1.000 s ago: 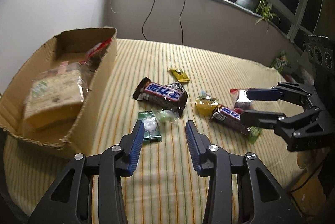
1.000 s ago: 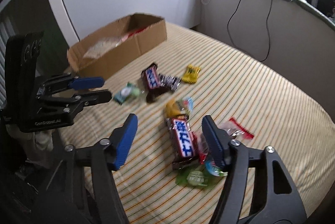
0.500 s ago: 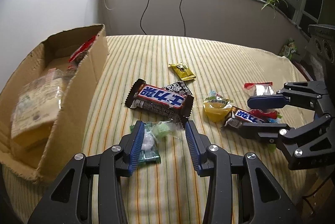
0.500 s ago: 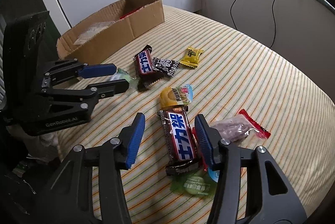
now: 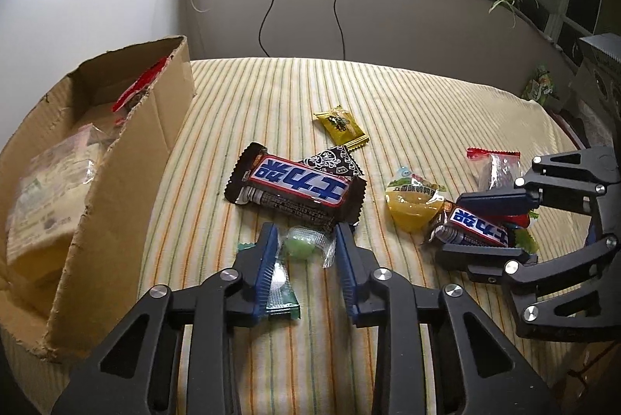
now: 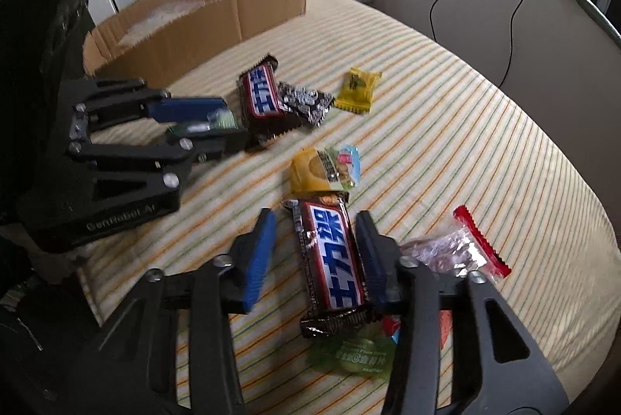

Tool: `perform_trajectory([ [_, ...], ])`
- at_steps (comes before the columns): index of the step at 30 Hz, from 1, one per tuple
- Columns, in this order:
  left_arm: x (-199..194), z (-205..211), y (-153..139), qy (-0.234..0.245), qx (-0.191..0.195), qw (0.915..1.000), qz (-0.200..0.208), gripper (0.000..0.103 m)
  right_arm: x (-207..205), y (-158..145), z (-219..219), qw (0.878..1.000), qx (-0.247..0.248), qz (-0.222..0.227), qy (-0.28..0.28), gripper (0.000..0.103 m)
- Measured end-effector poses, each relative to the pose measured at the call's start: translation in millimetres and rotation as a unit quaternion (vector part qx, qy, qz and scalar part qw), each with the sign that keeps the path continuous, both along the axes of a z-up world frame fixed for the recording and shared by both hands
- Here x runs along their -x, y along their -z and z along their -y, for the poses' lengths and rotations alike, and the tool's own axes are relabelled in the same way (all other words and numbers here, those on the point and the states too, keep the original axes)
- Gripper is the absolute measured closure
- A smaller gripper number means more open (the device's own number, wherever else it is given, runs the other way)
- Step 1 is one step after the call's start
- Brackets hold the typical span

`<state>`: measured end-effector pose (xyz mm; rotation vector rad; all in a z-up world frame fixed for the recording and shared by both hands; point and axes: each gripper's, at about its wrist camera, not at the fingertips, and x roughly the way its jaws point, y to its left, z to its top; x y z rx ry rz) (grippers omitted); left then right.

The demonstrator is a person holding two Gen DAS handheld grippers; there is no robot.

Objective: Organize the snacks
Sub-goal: 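Grasp the green mint packet with the left tool while the right tool grasps a Snickers bar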

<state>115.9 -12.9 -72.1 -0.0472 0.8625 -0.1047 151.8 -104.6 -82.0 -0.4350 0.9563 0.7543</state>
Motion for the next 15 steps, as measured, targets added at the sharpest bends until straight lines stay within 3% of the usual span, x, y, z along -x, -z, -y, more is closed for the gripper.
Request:
perform_trajectory([
  [5,0.9,-0.2,-0.2,0.002,0.000,1.0000,0.002,0.077,2.6,2.8,-1.8,1.000,0.020,0.006,-0.003,0.073],
  [15,8.6,-3.4,-6.1,0.002,0.018,0.9998,0.006,0.077,5.3,-3.0,12.9,1.000,-0.004,-0.005,0.011,0.074],
])
